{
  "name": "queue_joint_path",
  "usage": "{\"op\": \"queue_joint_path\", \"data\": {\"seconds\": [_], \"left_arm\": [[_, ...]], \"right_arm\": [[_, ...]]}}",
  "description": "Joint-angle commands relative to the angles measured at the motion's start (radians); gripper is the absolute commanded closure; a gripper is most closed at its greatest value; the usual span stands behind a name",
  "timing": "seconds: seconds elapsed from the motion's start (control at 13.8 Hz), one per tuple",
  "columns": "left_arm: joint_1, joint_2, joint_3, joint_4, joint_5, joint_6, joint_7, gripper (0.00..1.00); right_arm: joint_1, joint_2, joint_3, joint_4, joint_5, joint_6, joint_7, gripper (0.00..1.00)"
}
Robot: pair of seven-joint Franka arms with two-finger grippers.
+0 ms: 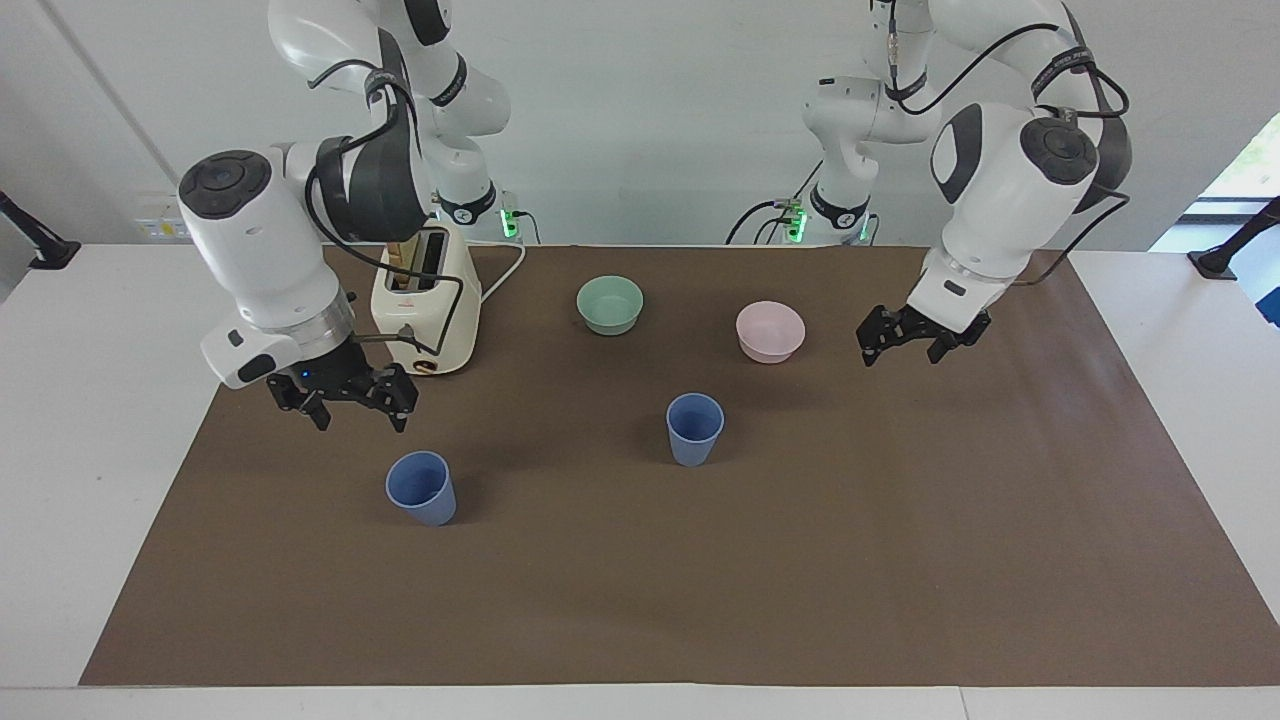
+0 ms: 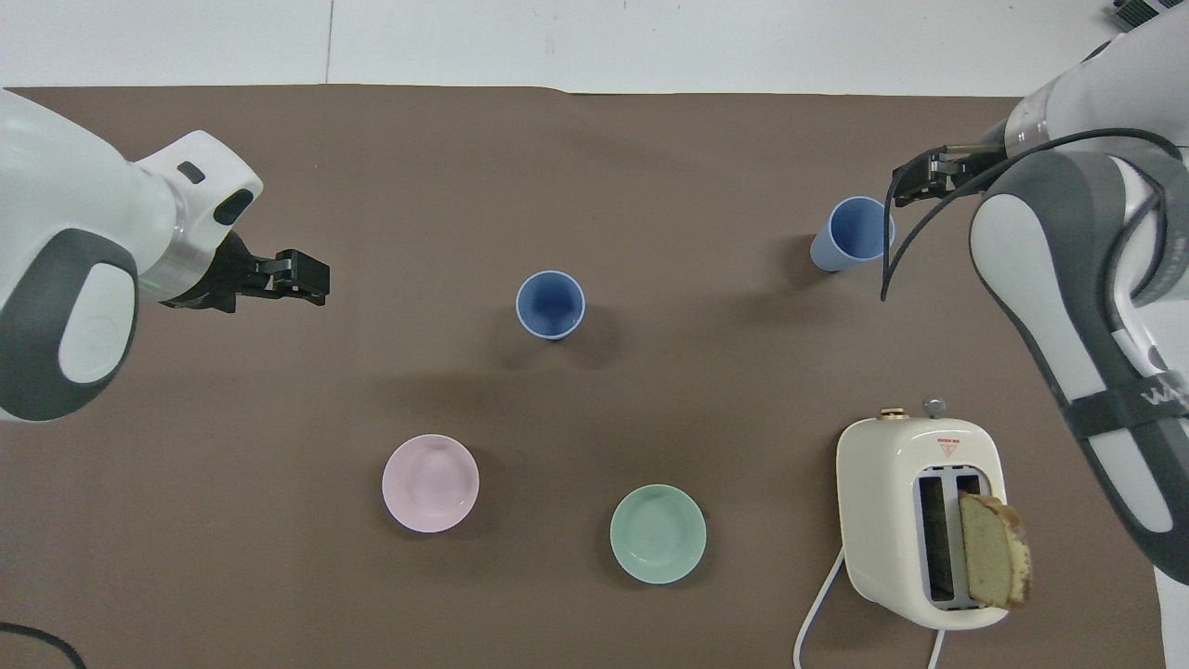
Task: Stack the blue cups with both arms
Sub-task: 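Withdraw the left gripper while the right gripper reaches the other cup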
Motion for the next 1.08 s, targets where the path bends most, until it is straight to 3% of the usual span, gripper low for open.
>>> {"op": "queue_joint_path", "data": {"seconds": [0.0, 0.51, 1.01], "left_arm": [[0.068, -0.041, -0.013, -0.037, 0.012, -0.029, 0.101, 0.00], [0.188, -0.079, -0.010, -0.034, 0.014, -0.069, 0.333, 0.00], [0.185, -0.088, -0.007, 0.148, 0.064, -0.239, 0.330, 0.00]], "right_arm": [[-0.016, 0.054, 0.012, 0.024, -0.028, 0.057, 0.014, 0.00], [-0.013, 0.113, 0.012, -0.013, -0.026, 0.181, 0.025, 0.09], [-0.013, 0.111, 0.010, -0.117, -0.025, 0.192, 0.050, 0.22]]}}
